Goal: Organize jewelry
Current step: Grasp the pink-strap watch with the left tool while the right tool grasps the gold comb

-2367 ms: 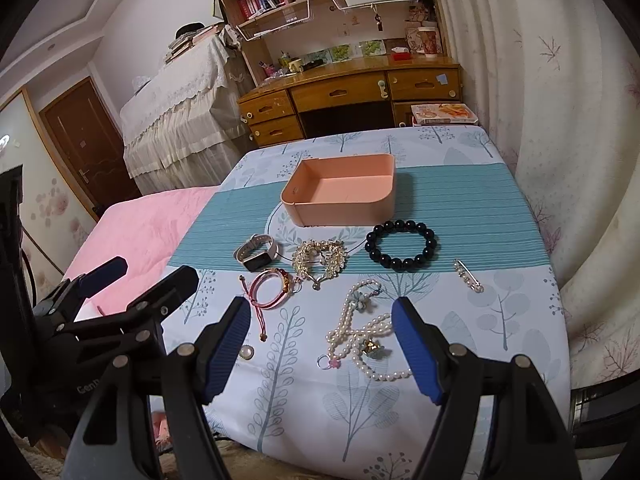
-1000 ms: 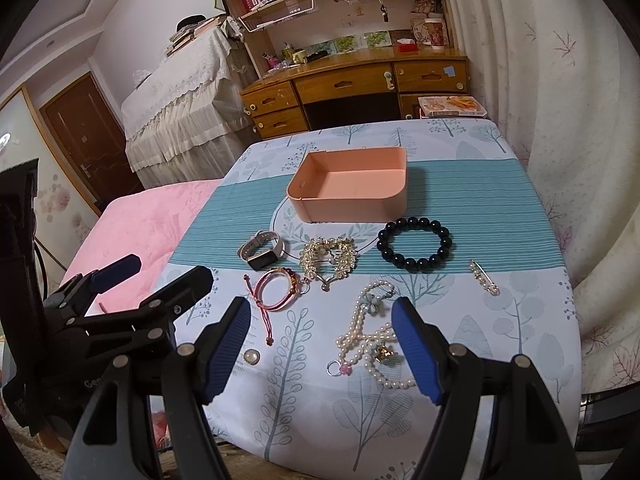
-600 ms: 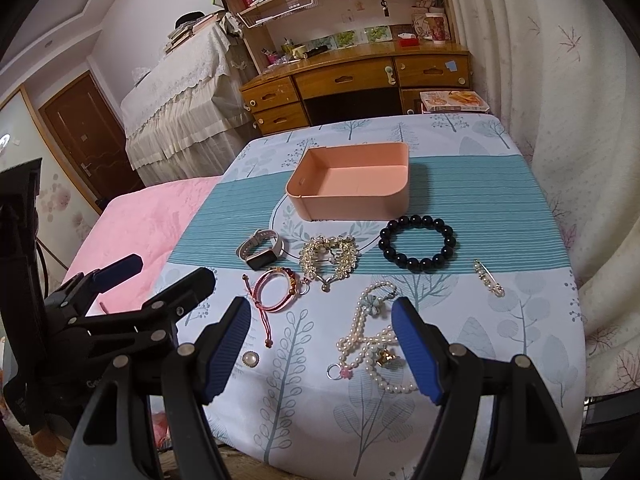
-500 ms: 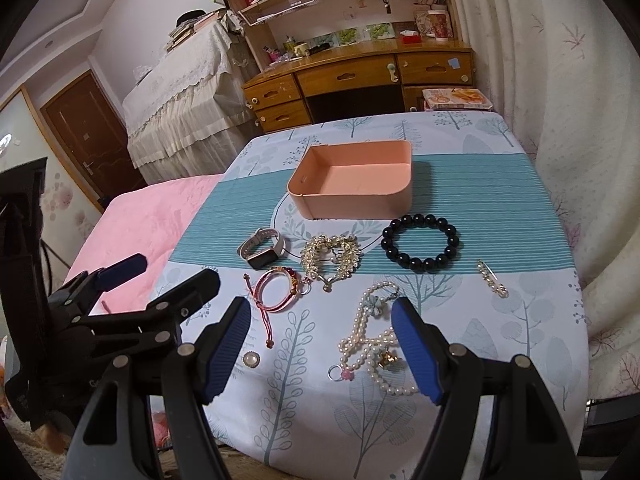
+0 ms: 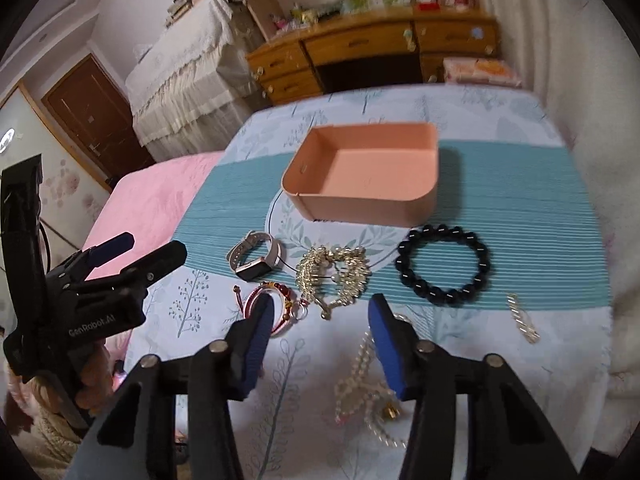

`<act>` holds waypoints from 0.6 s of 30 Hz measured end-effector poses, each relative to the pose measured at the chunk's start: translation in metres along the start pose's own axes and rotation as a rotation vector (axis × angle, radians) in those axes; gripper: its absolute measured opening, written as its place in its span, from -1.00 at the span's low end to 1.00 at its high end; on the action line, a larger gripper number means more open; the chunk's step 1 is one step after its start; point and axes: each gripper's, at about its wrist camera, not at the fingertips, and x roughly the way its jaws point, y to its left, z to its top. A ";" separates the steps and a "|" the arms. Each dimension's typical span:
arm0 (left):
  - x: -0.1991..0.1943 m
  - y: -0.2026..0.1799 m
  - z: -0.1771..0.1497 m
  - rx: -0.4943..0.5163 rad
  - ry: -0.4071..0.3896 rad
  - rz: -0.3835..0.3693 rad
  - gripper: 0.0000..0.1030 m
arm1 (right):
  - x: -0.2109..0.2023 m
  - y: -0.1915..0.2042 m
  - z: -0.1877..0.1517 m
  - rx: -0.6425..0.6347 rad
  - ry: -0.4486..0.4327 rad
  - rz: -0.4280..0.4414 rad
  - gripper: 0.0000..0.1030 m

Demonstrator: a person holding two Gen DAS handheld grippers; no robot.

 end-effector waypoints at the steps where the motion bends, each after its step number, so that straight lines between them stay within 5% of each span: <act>1: 0.007 0.005 0.003 -0.006 0.016 0.000 0.89 | 0.011 -0.003 0.006 0.015 0.033 0.017 -0.10; 10: 0.075 0.030 0.019 -0.042 0.193 -0.014 0.80 | 0.084 -0.023 0.026 0.113 0.208 -0.029 -0.16; 18: 0.118 0.028 0.023 -0.011 0.262 0.006 0.65 | 0.104 -0.020 0.034 0.106 0.234 -0.113 -0.16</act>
